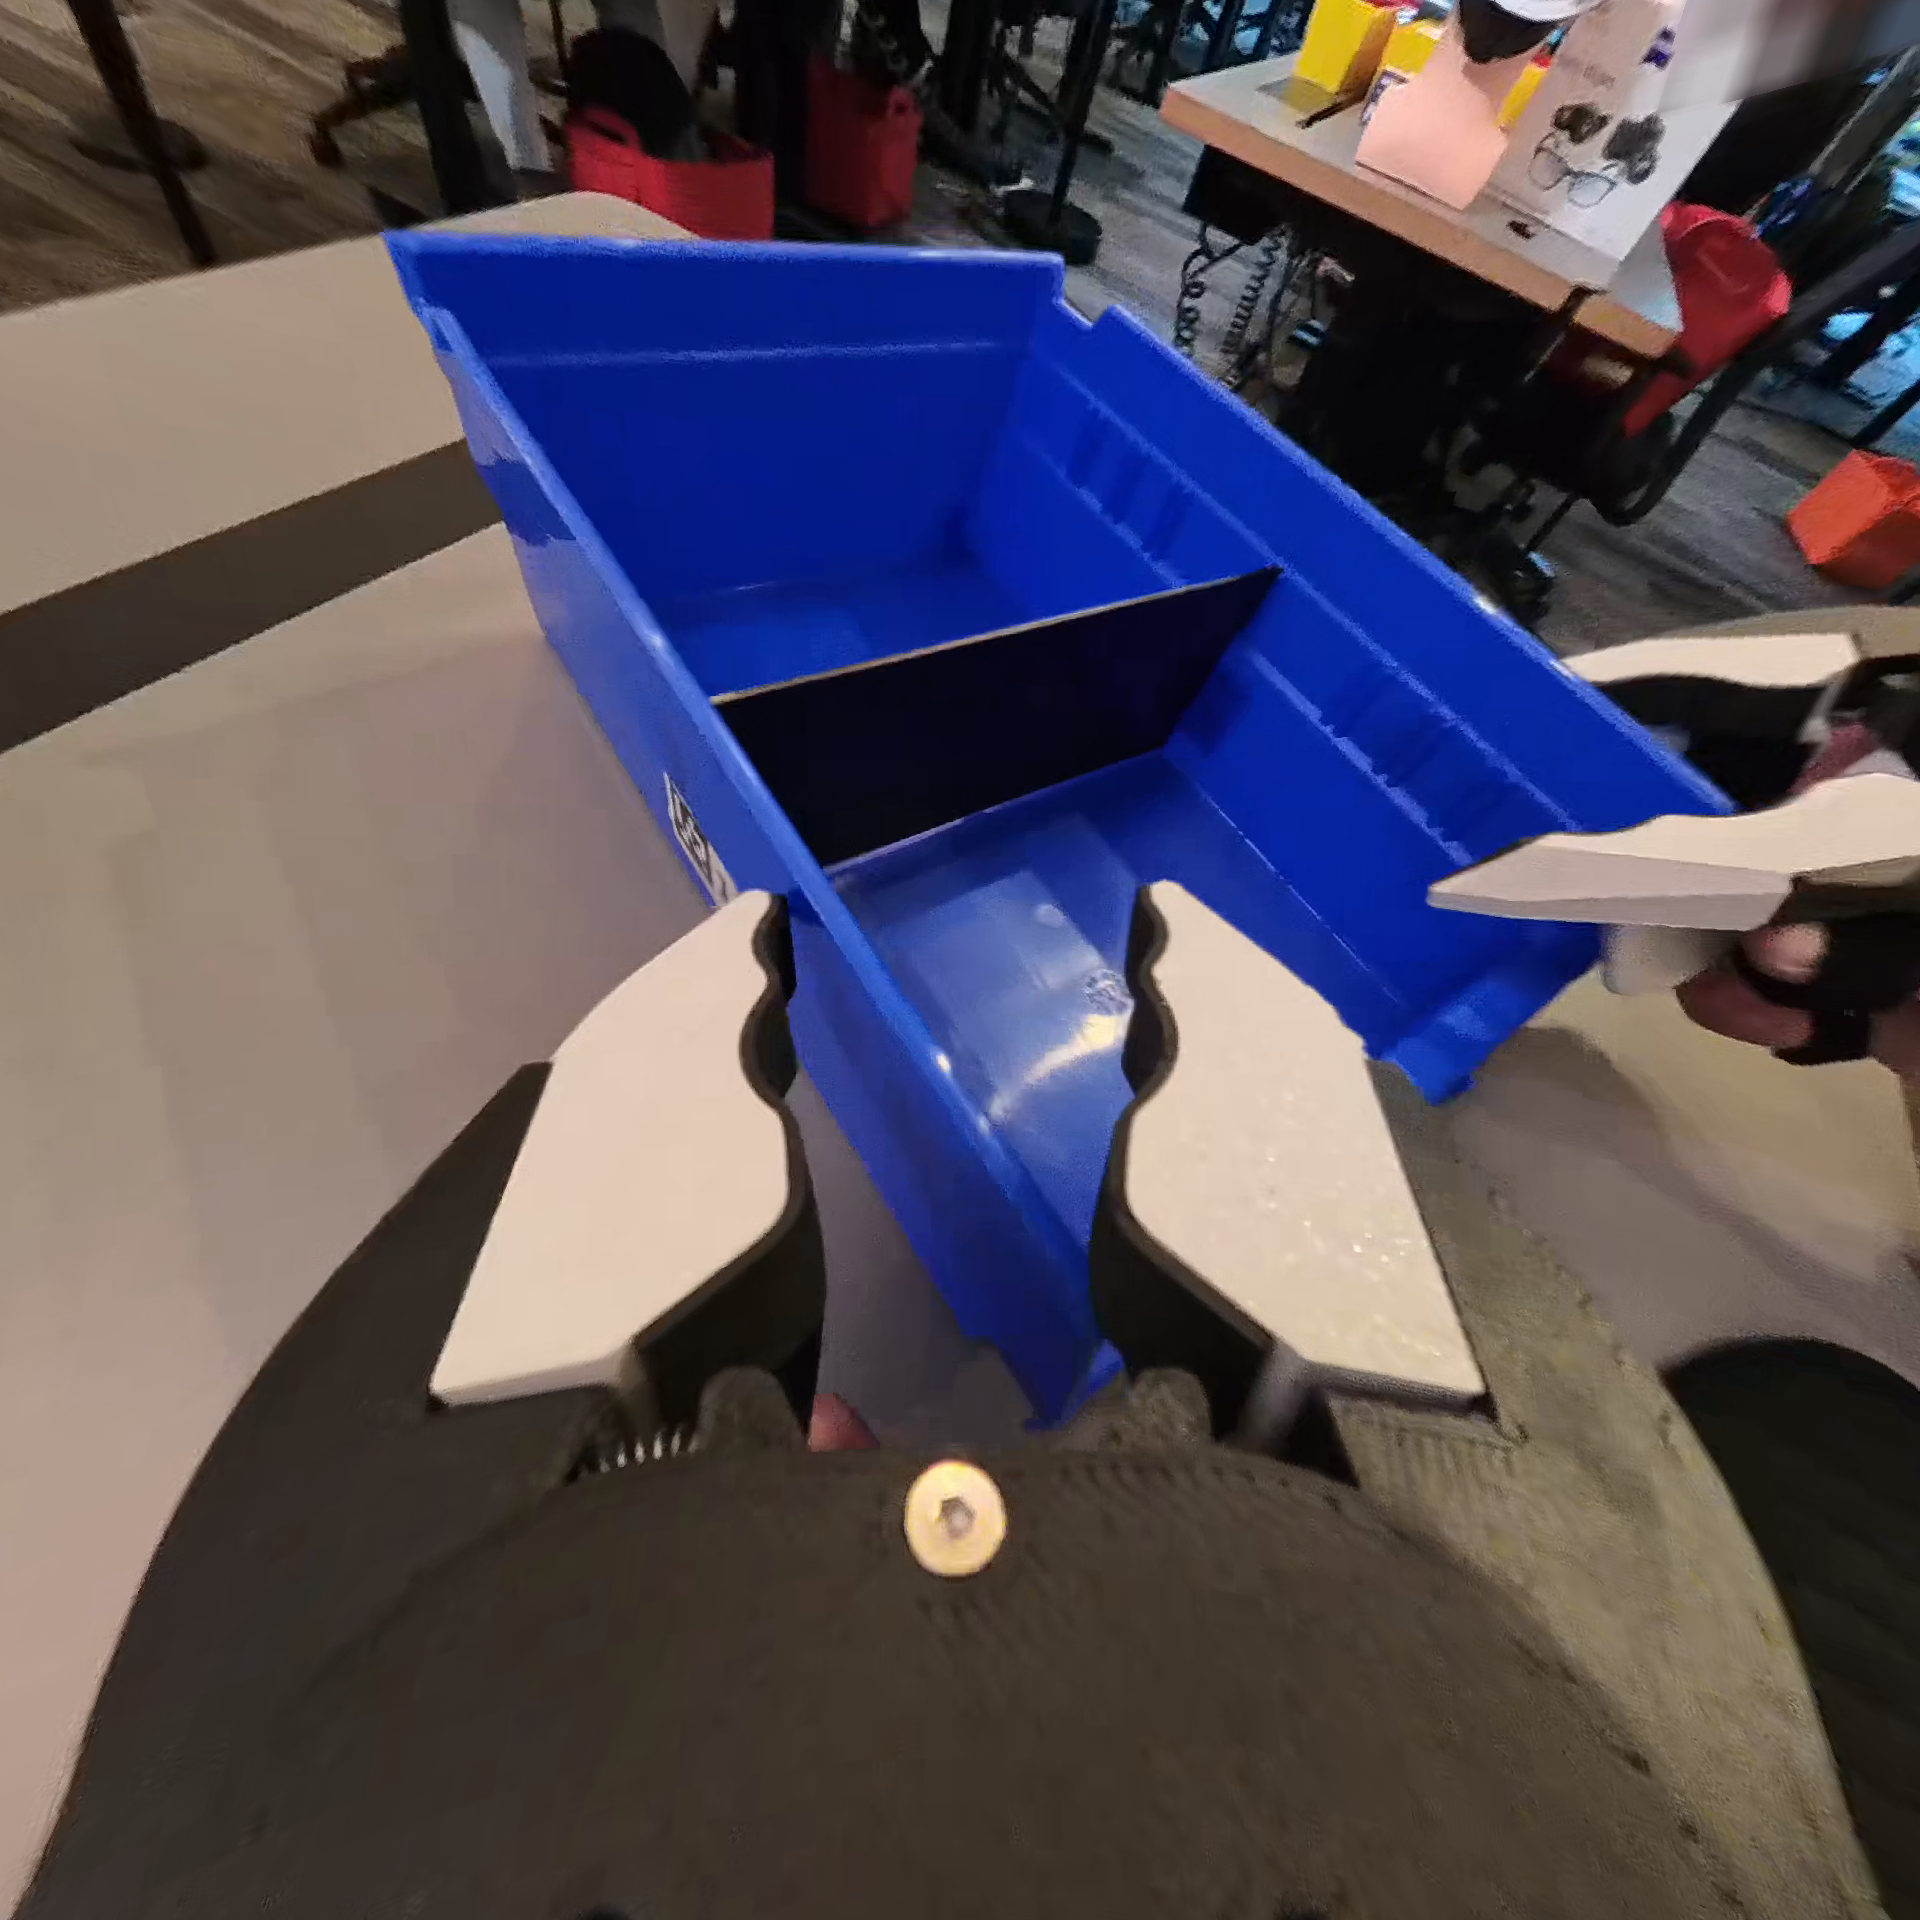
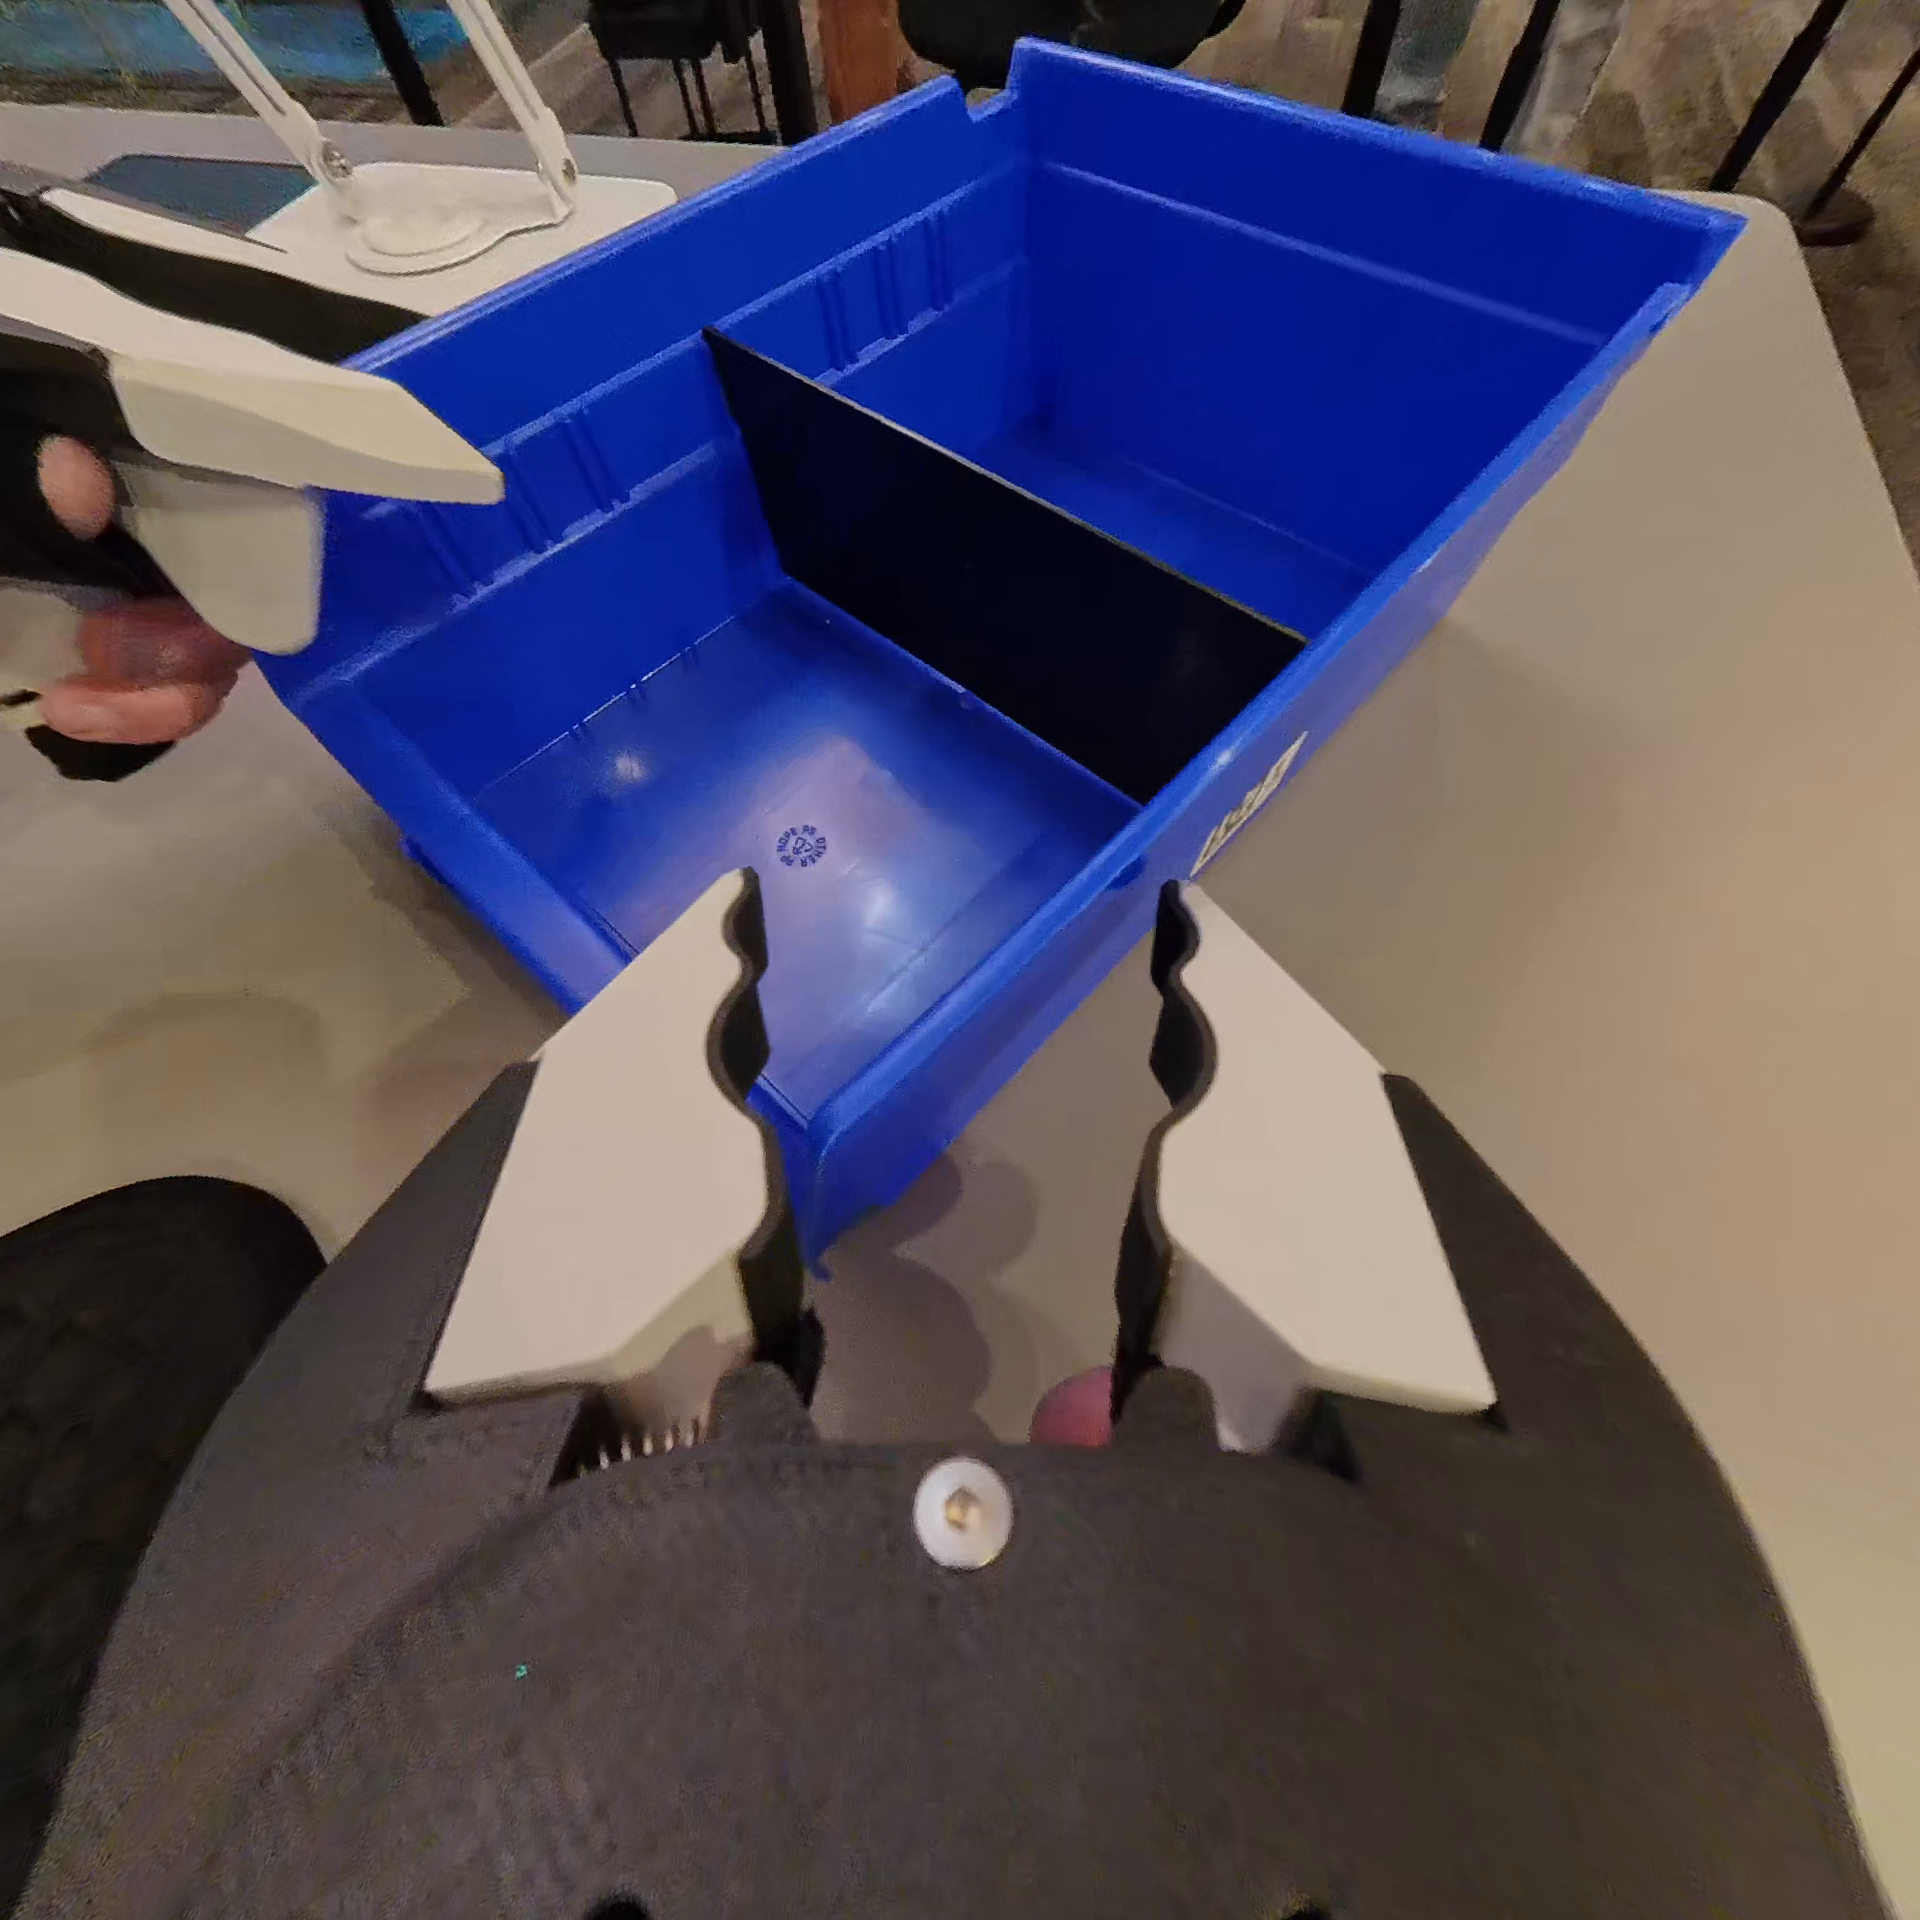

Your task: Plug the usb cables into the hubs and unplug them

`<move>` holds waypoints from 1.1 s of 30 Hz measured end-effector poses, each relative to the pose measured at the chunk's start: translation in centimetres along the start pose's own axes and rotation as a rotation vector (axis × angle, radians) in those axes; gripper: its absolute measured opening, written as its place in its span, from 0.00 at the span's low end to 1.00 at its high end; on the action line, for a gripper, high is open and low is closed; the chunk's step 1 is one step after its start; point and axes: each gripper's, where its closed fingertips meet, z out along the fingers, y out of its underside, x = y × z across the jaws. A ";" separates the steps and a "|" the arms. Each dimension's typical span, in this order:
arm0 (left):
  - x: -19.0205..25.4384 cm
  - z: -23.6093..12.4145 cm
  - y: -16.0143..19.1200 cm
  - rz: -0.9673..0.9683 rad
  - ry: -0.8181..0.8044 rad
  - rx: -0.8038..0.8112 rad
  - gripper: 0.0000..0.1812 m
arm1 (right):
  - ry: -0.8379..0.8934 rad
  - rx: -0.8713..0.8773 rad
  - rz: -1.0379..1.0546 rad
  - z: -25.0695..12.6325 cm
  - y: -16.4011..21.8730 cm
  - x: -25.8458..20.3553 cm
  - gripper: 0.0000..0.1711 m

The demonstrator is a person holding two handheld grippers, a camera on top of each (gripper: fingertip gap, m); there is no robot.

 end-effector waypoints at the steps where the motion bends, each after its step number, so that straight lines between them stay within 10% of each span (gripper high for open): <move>1: 0.0 -0.3 0.2 0.005 0.012 -0.018 0.31 | 0.029 -0.002 -0.018 -0.3 0.2 0.2 0.39; 8: 1.1 -1.4 2.0 0.052 -0.002 -0.076 0.23 | 0.132 -0.009 -0.081 -1.0 0.4 1.8 0.16; 33: 1.2 8.4 -3.0 -0.257 -0.165 0.187 0.30 | 0.245 -0.078 -0.098 5.4 -3.5 15.9 0.03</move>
